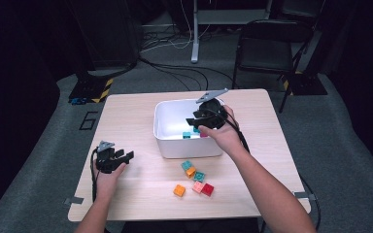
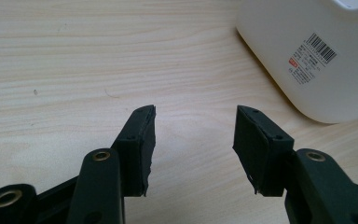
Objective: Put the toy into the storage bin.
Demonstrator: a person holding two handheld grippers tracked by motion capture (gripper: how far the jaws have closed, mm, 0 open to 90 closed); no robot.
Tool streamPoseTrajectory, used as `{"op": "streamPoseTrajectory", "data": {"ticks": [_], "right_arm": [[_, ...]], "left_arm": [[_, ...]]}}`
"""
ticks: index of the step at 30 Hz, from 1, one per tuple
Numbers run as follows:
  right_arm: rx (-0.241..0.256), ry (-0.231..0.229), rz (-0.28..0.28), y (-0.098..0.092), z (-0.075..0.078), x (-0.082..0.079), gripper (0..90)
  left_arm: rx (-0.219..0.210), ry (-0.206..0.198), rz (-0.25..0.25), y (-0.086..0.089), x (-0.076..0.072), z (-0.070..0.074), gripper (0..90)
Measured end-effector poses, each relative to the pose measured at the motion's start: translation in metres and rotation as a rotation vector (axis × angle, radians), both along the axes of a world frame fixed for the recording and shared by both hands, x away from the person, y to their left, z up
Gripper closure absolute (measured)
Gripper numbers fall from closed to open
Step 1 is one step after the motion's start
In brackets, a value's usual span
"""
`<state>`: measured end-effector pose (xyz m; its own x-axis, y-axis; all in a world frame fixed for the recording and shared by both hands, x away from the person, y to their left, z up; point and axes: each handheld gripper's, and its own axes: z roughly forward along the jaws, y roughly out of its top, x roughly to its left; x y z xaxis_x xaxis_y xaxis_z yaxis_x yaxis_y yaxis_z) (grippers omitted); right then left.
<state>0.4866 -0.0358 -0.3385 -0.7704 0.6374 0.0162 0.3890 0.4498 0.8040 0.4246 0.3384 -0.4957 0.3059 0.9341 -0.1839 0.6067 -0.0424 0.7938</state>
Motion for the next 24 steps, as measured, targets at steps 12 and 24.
{"op": "streamPoseTrajectory", "data": {"ticks": [12,24], "right_arm": [[0.036,-0.067,0.006,-0.019,0.0,-0.05,56.9],[0.032,-0.086,0.008,-0.034,-0.029,-0.093,56.4]], "left_arm": [[0.001,0.004,0.001,-0.002,0.0,0.0,48.3],[0.001,0.004,0.001,-0.002,0.0,-0.001,48.3]]}}
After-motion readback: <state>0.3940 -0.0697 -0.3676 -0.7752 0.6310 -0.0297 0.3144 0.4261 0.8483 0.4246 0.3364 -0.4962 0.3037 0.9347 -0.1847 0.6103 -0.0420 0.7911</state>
